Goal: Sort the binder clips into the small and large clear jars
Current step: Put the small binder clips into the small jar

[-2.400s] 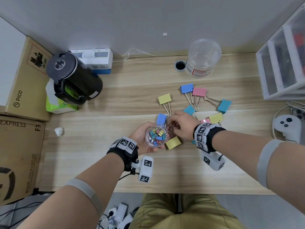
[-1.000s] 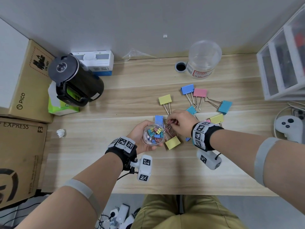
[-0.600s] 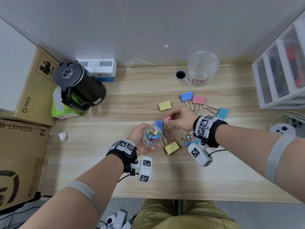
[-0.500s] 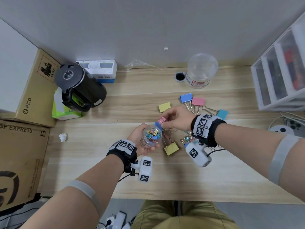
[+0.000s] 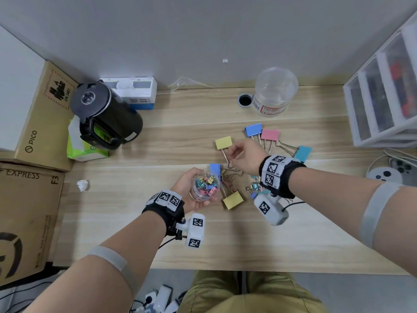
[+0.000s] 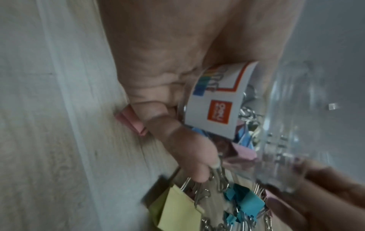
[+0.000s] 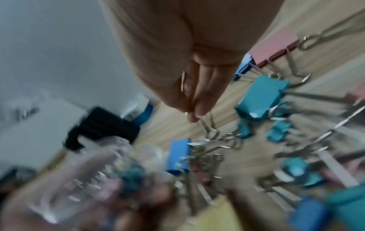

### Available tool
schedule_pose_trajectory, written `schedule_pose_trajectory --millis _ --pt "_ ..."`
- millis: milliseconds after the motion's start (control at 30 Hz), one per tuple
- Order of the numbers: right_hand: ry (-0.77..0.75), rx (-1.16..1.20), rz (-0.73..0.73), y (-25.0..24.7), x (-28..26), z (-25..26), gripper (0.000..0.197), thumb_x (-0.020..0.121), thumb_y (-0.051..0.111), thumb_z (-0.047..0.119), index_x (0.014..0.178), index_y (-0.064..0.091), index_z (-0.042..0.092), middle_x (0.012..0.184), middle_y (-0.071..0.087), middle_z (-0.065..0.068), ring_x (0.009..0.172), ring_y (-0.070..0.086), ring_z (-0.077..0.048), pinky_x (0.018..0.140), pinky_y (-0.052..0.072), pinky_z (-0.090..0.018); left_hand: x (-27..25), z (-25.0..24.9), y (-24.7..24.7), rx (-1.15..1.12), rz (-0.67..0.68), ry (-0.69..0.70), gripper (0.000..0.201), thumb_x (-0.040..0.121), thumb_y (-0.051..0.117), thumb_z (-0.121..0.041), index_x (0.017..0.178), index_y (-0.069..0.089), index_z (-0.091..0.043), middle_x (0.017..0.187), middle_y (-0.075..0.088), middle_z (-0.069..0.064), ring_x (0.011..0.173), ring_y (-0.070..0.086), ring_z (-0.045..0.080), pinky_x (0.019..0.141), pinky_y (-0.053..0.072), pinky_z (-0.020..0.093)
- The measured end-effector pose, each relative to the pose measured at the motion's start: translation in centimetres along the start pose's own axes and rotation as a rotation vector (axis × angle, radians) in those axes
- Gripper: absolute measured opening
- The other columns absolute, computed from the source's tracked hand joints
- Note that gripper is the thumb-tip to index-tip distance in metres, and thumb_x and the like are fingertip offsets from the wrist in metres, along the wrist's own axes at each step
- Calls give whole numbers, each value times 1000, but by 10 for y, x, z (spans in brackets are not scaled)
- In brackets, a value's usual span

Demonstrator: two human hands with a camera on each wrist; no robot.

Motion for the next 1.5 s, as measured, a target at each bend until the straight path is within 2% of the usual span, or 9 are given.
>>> schedule_pose_trajectory --millis 100,200,333,467,667,900,1133,1267,1500 --pt "12 -424 115 10 -3 -17 28 78 59 6 96 66 26 97 66 8 93 64 -17 81 54 -30 -1 3 -2 28 26 -5 42 91 51 -39 105 73 -6 108 68 17 72 71 29 46 51 26" --pt "2 -625 191 26 -3 -25 38 76 64 12 111 62 24 107 64 5 97 61 -20 83 54 -35 1 6 -7 34 27 -16 45 91 51 -40 114 69 -7 118 64 18 74 72 30 47 51 26" --pt "-65 -770 187 40 -2 -21 35 78 63 13 110 58 23 102 66 3 93 63 -22 70 50 -32 1 7 -11 59 27 -24 50 91 50 -41 123 67 -7 117 65 17 73 72 30 48 52 26" --pt "-104 -875 193 45 -4 -13 28 80 60 10 106 56 21 100 64 1 89 60 -24 63 40 -31 2 5 -13 66 18 -25 47 92 50 -41 117 70 -6 117 66 18 73 72 30 48 52 25" --pt "-105 -756 269 40 0 -12 27 78 59 15 104 64 23 106 64 0 95 60 -24 78 54 -35 1 0 -12 66 33 -28 46 91 51 -42 111 71 -7 115 67 17 75 71 30 48 52 25" --pt "-116 -627 144 16 19 4 17 79 59 14 91 66 24 91 64 -1 85 61 -24 76 54 -35 4 -4 -14 76 44 -25 45 90 51 -45 106 72 -8 120 65 18 77 70 31 50 48 26" --pt "-87 -682 108 20 36 -3 29 83 54 4 104 70 16 101 64 -5 92 61 -27 81 56 -41 4 -1 -18 33 74 -18 46 93 50 -45 93 78 -8 115 66 18 74 70 31 48 49 27" --pt "-153 -647 74 22 29 -5 32 82 59 7 112 64 17 112 55 -3 97 56 -29 80 53 -42 3 0 -19 30 82 -19 46 93 50 -44 88 80 -10 113 67 17 72 70 30 47 50 27" --pt "-310 -621 367 44 -8 6 42 80 67 16 121 62 21 115 56 3 105 54 -17 82 45 -31 2 -5 -10 67 100 -14 45 90 51 -44 92 77 -8 110 67 17 74 67 31 47 46 26"
Point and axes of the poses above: each hand's wrist, its own x-axis towards the middle knuckle, its own y-axis out of the palm, z = x × y, the point moved 9 cm from there along x, towards the middle knuckle
